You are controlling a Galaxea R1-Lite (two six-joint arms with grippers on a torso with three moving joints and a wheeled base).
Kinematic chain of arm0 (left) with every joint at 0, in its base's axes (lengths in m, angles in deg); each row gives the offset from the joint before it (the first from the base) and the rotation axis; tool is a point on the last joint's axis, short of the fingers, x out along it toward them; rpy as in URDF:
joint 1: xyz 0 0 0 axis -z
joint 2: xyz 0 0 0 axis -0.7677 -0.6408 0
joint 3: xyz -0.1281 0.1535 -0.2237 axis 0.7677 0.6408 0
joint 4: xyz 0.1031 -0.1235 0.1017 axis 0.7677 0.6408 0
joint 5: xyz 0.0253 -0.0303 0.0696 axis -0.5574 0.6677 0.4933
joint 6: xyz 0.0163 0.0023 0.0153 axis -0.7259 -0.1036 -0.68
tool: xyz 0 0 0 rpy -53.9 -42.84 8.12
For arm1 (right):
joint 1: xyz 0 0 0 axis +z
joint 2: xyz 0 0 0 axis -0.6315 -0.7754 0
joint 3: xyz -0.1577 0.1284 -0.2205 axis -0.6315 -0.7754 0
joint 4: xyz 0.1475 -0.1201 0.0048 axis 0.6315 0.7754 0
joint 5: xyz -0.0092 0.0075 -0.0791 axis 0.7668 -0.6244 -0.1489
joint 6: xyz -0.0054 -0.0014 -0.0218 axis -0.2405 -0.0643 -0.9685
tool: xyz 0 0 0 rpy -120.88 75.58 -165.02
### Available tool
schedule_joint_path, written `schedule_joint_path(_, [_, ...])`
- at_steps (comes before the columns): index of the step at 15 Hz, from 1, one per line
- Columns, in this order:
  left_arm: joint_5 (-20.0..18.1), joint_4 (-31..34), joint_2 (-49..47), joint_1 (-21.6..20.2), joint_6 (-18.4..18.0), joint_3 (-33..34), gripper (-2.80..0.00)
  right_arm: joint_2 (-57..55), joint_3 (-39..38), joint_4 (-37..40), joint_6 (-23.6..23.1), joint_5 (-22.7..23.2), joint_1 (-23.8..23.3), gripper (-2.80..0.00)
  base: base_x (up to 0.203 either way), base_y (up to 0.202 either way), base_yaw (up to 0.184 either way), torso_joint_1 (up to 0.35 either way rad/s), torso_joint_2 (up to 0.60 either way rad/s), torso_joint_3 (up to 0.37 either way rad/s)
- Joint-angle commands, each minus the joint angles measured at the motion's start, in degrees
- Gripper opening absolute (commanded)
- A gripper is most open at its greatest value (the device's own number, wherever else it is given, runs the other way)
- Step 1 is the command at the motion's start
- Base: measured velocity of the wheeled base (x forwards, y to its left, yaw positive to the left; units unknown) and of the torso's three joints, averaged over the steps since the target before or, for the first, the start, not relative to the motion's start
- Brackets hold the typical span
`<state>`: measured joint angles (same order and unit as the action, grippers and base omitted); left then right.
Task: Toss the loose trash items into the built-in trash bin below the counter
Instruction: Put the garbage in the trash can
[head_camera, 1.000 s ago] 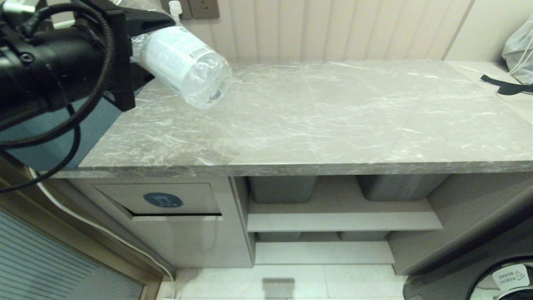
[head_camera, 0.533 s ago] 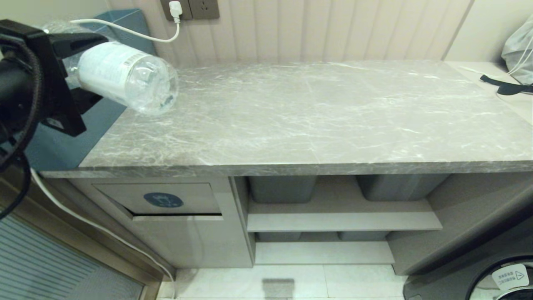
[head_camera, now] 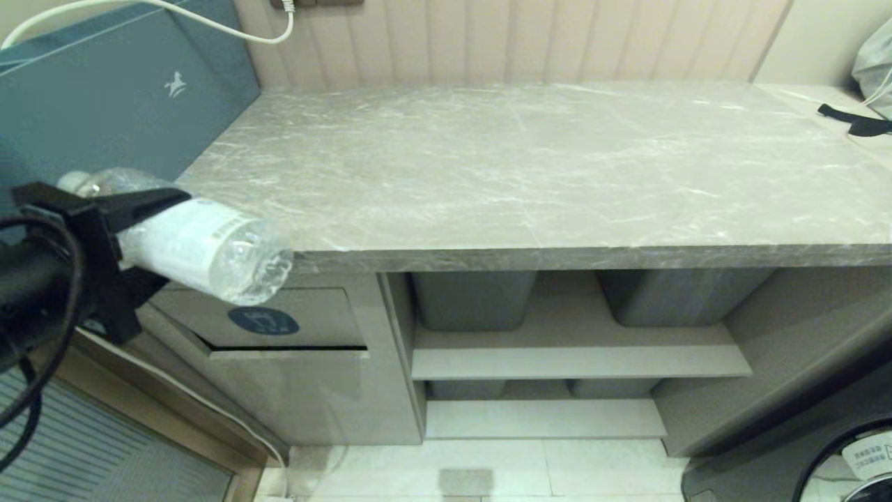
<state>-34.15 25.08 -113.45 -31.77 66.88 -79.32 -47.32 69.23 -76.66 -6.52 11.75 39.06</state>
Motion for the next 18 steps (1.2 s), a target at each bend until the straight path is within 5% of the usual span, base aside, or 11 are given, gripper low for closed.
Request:
schedule_joint_path(1, [1.3,-0.3,0.2,0.4,0.6,1.8,-2.80,0.0,0.1,0.0,0.0,0.0,0.0,-2.80,0.000,0.000,0.000,-0.216,0.50,0.290])
schedule_joint_path(4, [6.4,0.1,0.1,-0.8,5.2,2.2,-2.80,0.0,0.1,0.0,0.0,0.0,0.1,-2.80,0.000,0.000,0.000,-0.207,0.49,0.282])
schedule_joint_path(9, [8.7,2.5,-0.9,-5.1,5.3,4.9,-2.80,0.0,0.1,0.0,0.0,0.0,0.1,-2.80,0.000,0.000,0.000,-0.189,0.48,0.283])
schedule_joint_path(18, [5.5,2.0,-14.7,-7.6,12.8,3.3,-2.80,0.0,0.0,0.0,0.4,-0.1,0.1,-2.80,0.000,0.000,0.000,-0.120,0.38,0.248])
